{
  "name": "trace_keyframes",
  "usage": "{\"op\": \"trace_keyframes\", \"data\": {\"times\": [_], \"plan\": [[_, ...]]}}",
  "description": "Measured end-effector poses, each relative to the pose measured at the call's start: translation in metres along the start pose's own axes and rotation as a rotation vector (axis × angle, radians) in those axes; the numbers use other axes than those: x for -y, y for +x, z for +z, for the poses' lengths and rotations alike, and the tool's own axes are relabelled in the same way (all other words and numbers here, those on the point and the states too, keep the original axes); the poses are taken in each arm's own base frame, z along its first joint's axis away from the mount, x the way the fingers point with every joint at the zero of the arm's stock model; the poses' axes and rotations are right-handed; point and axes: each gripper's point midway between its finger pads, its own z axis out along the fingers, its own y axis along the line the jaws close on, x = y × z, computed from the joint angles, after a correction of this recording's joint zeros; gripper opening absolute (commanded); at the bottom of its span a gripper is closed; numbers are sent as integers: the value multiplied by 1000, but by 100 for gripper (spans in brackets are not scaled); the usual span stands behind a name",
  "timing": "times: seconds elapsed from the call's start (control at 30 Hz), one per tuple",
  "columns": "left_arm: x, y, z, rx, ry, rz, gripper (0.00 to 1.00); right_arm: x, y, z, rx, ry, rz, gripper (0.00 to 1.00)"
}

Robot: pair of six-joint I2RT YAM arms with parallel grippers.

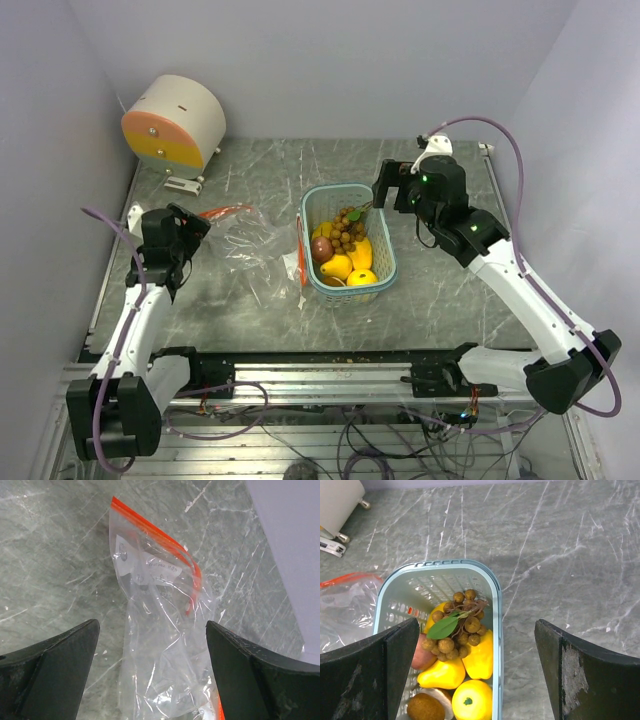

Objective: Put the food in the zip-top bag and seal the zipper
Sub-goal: Pick up the zipper food storage bag at the center of the board.

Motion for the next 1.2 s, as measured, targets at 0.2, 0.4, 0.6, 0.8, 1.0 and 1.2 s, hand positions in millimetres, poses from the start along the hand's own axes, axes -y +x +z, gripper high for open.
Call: {"op": "trace_keyframes", "data": {"times": [0.2, 0.4, 0.6, 0.8, 1.0, 1.2], "plan": [[5, 0, 8, 7, 17, -54, 99, 0, 5, 2, -14, -4, -17, 100], [-11, 21, 27, -44, -7, -89, 99, -2, 14, 8, -43, -10, -37, 100], [-29, 44, 47, -102, -50, -106, 99, -3, 18, 12, -60, -20, -50, 100], [-19, 46, 68, -100, 2, -133, 99, -3, 22, 13, -69, -23, -57, 100], [-10, 52, 89, -89, 83, -178, 86, -4, 25, 15, -79, -23, -65, 100], [7, 51, 93, -81, 161, -176, 23, -3, 26, 15, -80, -21, -66, 100]]}}
